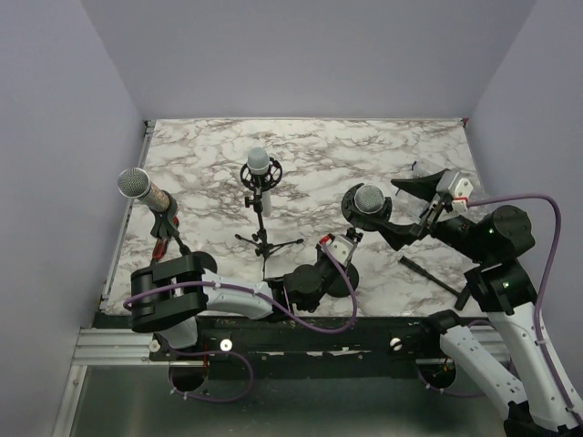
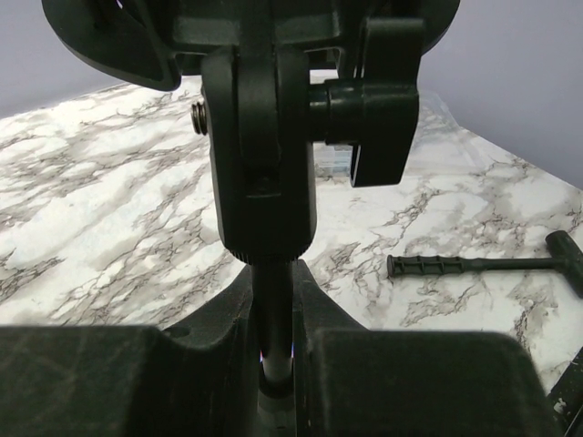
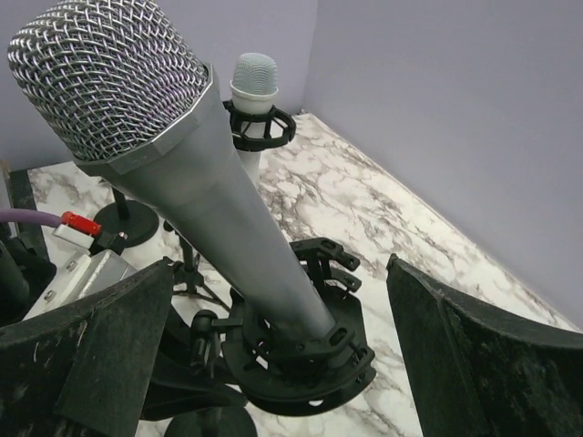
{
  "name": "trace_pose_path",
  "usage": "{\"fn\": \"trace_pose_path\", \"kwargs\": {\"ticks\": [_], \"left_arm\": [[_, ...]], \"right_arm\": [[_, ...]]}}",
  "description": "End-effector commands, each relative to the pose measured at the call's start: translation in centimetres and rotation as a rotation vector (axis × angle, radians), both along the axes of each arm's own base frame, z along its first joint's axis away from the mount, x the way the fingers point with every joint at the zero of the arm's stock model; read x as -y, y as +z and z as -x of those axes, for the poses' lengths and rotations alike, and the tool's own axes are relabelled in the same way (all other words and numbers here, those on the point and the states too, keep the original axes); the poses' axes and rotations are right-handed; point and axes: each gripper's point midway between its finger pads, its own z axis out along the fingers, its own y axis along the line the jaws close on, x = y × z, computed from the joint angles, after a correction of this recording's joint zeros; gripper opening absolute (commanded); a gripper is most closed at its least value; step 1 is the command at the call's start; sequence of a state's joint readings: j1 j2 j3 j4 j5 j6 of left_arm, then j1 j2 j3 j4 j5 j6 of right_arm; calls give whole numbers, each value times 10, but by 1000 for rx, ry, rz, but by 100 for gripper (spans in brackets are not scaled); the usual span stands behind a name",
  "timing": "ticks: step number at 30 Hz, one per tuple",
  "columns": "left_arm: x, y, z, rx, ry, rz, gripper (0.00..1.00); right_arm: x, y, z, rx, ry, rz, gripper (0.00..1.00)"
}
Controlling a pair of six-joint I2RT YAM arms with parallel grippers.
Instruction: Remove the microphone from the stand
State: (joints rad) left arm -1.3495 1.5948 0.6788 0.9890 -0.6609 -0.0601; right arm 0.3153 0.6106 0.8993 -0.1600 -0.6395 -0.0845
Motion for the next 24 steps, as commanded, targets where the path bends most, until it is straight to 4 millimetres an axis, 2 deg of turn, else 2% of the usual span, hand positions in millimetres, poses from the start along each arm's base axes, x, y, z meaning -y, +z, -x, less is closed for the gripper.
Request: {"fn": "trace_pose_path", "kwargs": {"ticks": [1, 14, 24], "left_arm": [[-7, -31, 1, -48, -1, -101, 4], [-1, -30, 1, -47, -9, -112, 4], [-2, -35, 2, -59, -12, -113, 4]], "right_arm": [[-14, 18, 2, 154, 100, 2, 99], [-27, 0, -1, 191, 179, 19, 80], [-29, 4, 1, 200, 202, 13, 59]]}}
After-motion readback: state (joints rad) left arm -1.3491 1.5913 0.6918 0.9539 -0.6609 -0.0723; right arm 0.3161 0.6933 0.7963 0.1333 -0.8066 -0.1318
